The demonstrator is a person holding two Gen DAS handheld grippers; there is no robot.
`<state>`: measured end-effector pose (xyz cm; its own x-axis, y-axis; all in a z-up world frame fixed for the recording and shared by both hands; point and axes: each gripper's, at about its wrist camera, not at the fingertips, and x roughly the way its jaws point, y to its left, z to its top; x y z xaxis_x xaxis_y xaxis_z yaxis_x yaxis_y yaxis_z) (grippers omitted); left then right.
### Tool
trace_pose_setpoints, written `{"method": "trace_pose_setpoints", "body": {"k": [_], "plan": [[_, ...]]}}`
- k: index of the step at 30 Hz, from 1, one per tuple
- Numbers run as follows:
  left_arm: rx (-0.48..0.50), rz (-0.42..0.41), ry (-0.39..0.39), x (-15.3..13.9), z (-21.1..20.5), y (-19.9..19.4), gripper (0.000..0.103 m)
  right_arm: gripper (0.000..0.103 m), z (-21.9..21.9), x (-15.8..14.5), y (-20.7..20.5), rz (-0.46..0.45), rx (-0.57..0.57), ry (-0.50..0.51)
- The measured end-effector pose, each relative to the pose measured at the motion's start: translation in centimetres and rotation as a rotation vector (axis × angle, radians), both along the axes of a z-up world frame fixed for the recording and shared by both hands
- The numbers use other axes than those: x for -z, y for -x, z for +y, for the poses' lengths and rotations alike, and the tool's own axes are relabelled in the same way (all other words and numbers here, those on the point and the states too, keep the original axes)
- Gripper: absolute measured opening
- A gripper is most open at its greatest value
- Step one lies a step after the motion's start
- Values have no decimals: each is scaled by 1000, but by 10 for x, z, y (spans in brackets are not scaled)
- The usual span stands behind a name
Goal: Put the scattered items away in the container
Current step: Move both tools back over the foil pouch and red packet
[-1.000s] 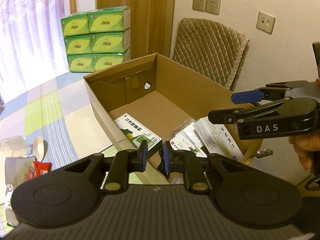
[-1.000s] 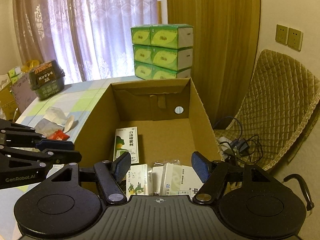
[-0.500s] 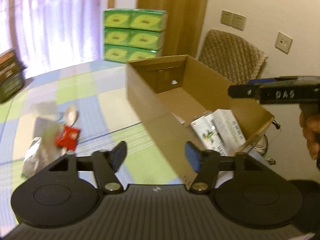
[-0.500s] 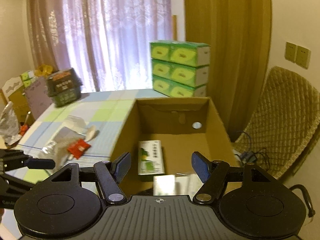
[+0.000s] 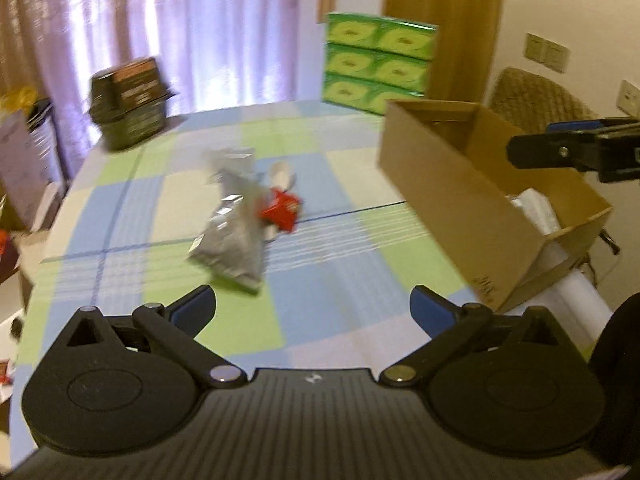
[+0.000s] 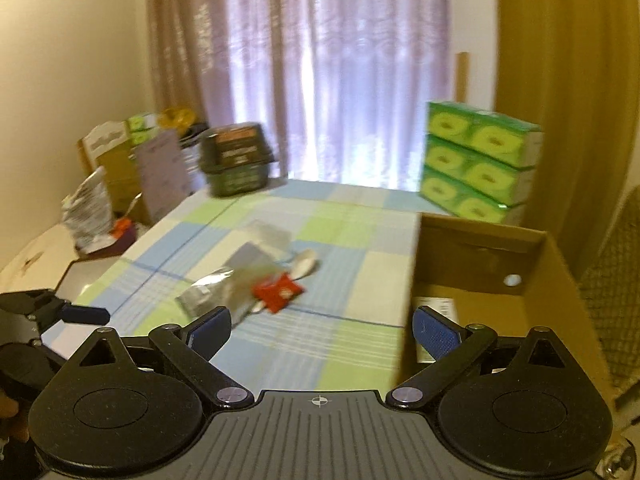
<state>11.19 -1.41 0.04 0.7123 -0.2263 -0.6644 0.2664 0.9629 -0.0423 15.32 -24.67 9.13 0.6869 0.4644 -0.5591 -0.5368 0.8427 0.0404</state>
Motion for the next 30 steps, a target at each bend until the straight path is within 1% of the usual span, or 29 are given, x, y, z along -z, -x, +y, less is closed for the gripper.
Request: {"method": "trace_pose_setpoints", "body": {"k": [7, 13, 15, 20, 23, 30], "plan": [[-79, 21, 0, 11, 39, 4, 102, 102, 38, 27, 3, 43, -71, 30], [-96, 49, -9, 22, 57, -6, 102, 102, 65, 54, -9, 93, -113, 63], [-103, 61, -11, 26, 63, -10, 102, 102, 71, 63, -15, 105, -108, 65], [-122, 80, -25, 37, 74, -21, 102, 102, 83, 82, -38, 158, -87, 41], [-120, 88, -35, 42, 76, -29, 102, 102, 91, 91, -53, 168, -84, 32], [-91, 71, -38, 39, 75, -59, 102, 102, 106, 109, -95, 185, -82, 17]]}}
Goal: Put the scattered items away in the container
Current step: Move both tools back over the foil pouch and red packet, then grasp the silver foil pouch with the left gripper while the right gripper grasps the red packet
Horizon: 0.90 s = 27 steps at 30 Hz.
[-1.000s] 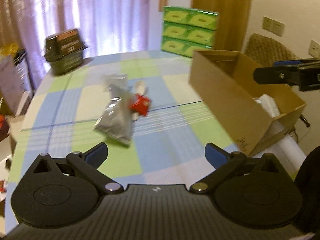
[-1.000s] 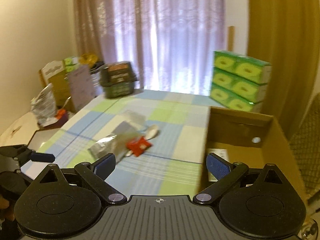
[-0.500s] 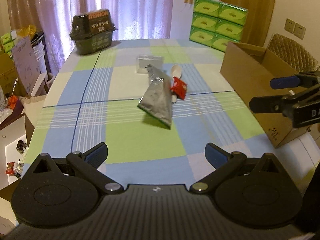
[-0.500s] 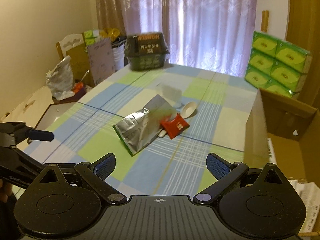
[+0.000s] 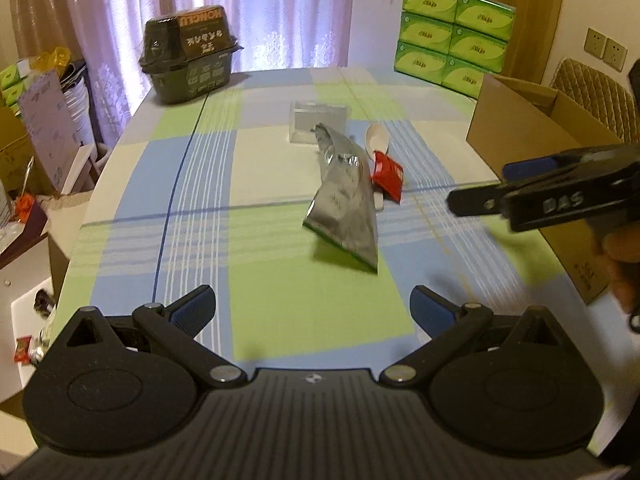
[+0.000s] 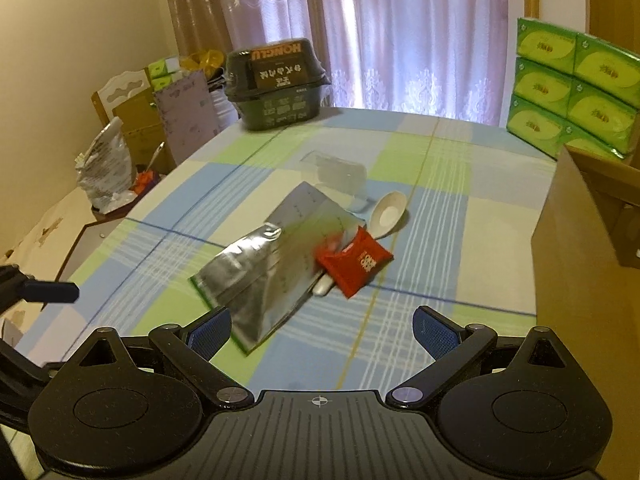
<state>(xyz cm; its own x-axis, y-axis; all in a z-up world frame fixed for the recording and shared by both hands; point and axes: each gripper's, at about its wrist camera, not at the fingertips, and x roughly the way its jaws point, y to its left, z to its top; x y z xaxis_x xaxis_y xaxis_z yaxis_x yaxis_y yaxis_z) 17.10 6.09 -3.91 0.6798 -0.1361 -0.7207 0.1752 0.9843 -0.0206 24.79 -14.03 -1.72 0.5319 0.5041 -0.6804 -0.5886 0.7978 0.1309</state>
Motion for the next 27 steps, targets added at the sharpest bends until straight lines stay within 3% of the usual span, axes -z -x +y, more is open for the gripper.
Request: {"method": "trace_pose_setpoints", "body": {"k": [11, 16, 17, 18, 23, 26, 27], "plan": [[113, -4, -23, 10, -18, -66, 101, 101, 4, 9, -46, 27, 13, 27], [159, 12, -61, 23, -34, -91, 101, 101, 0, 10, -58, 57, 48, -17], [169, 11, -69, 25, -37, -96, 101, 99, 0, 11, -60, 62, 51, -19], [178, 12, -72, 28, -41, -101, 100, 88, 1, 11, -62, 62, 55, -12], [177, 30, -58, 37, -46, -124, 84, 86, 5, 17, -72, 69, 55, 24], [152, 32, -41, 39, -43, -130, 61, 86, 7, 21, -76, 75, 59, 33], [149, 34, -36, 40, -42, -130, 49, 86, 7, 23, -78, 82, 60, 30]]}}
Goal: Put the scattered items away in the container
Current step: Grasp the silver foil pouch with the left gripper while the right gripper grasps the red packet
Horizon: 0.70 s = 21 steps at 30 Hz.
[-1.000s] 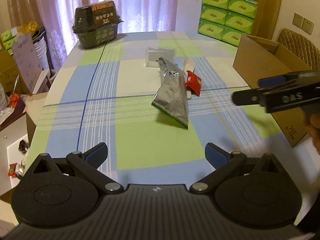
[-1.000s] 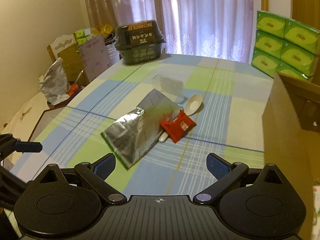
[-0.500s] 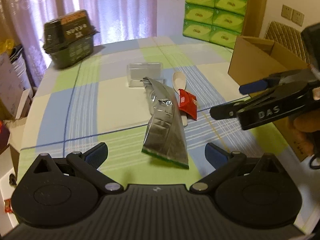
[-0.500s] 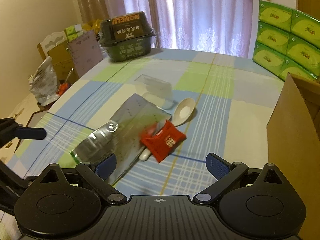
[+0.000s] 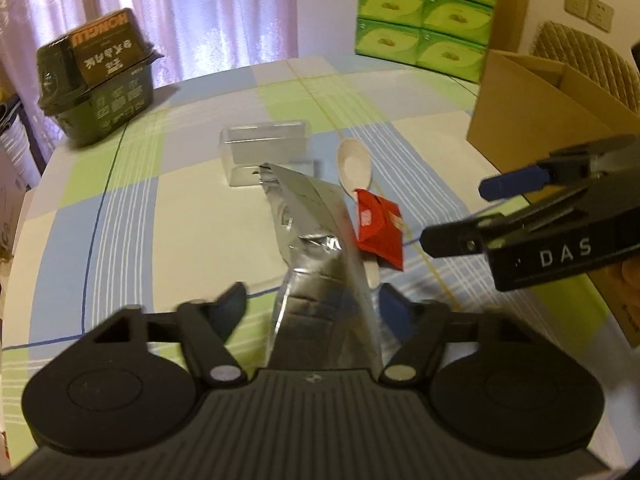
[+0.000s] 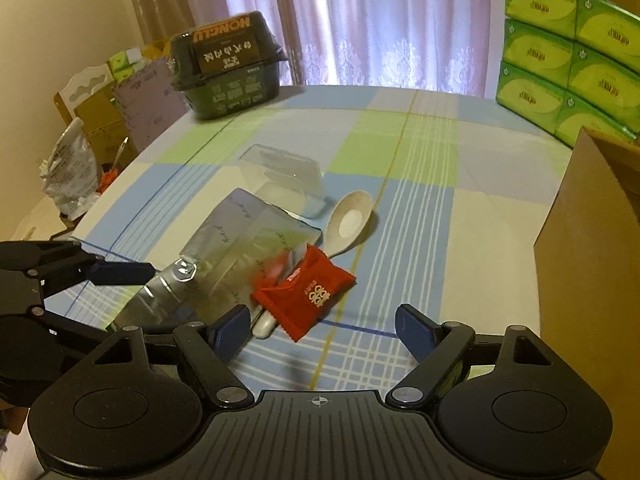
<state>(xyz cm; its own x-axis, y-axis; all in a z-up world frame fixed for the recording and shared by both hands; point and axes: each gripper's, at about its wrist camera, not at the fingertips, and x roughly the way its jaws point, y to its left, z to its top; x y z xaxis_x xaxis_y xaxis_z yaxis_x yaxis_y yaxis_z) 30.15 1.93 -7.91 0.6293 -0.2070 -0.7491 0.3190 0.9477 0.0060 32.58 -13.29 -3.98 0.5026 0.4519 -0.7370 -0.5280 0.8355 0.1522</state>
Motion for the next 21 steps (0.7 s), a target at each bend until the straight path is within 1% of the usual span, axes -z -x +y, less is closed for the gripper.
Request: {"method": "trace_pose_setpoints", "body": {"k": [1, 3, 6, 8, 10, 12, 13, 14, 15, 18, 21], "plan": [[3, 4, 6, 1, 1, 0, 41, 86, 1, 1, -1, 5, -1, -2], [5, 1, 18, 1, 3, 3, 39, 86, 2, 3, -2, 15, -6, -7], [2, -6, 38, -2, 9, 15, 28, 86, 3, 7, -5, 27, -9, -13], [-14, -5, 55, -5, 15, 26, 25, 86, 4, 10, -7, 38, -4, -19], [-22, -8, 54, -6, 20, 39, 22, 86, 4, 13, -10, 46, 2, -32], [-34, -9, 52, -7, 24, 51, 22, 85, 6, 15, -12, 40, 13, -44], [-41, -8, 46, -6, 26, 57, 21, 83, 6, 16, -13, 38, 17, -51], [-45, -4, 40, -6, 28, 62, 21, 73, 7, 17, -15, 36, 21, -60], [-51, -1, 38, -6, 30, 67, 21, 70, 8, 19, -17, 37, 24, -71], [-72, -15, 49, -9, 36, 75, 22, 70, 11, 23, -24, 39, 39, -84], [-93, -46, 78, -15, 41, 77, 44, 70, 16, 29, -28, 34, 34, -81]]}}
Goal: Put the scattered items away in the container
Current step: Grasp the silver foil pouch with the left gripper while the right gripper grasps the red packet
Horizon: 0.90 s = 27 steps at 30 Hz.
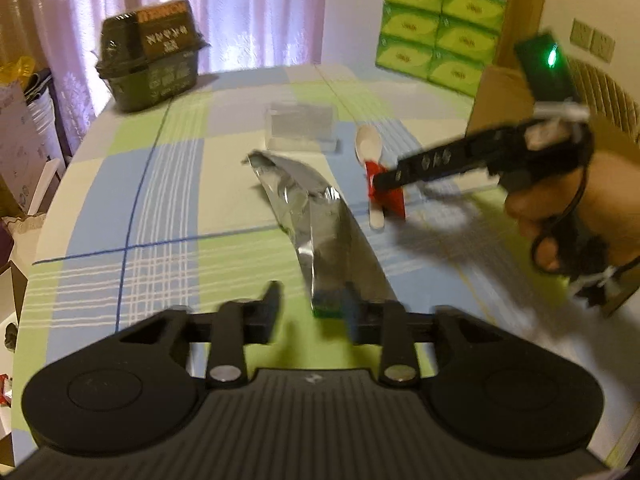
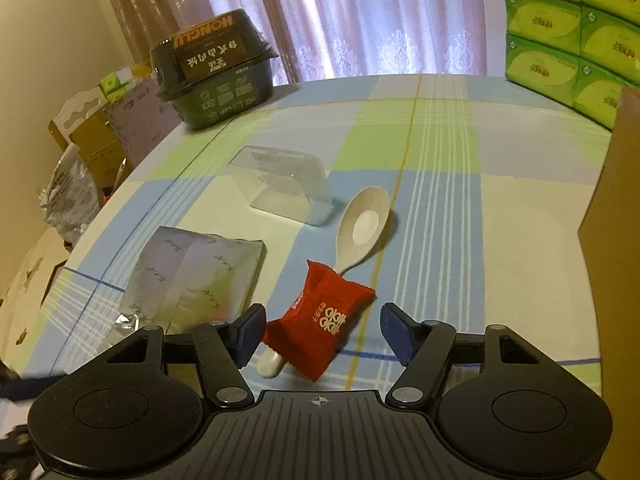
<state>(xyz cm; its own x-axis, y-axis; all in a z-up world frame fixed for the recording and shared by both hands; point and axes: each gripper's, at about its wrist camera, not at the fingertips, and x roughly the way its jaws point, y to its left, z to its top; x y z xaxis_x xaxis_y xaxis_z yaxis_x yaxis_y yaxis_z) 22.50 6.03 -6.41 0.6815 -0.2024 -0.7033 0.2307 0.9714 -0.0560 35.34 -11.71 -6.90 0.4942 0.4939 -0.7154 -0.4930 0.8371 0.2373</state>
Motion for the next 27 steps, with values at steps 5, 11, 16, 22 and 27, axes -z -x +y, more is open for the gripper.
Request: {"method": "trace_pose_setpoints", "body": {"k": [5, 11, 16, 22, 27], "plan": [[-8, -8, 18, -3, 0, -9, 52, 70, 5, 7, -3, -15, -8, 12], [1, -3, 22, 3, -8, -25, 60, 40, 7, 10, -3, -19, -18, 33], [4, 10, 29, 8, -17, -39, 64, 32, 5, 7, 0, -20, -30, 52], [21, 46, 9, 14, -26, -52, 60, 32, -3, 0, 10, -1, -22, 60], [18, 101, -8, 23, -27, -57, 48, 32, -8, -3, 23, 23, -32, 61]]}}
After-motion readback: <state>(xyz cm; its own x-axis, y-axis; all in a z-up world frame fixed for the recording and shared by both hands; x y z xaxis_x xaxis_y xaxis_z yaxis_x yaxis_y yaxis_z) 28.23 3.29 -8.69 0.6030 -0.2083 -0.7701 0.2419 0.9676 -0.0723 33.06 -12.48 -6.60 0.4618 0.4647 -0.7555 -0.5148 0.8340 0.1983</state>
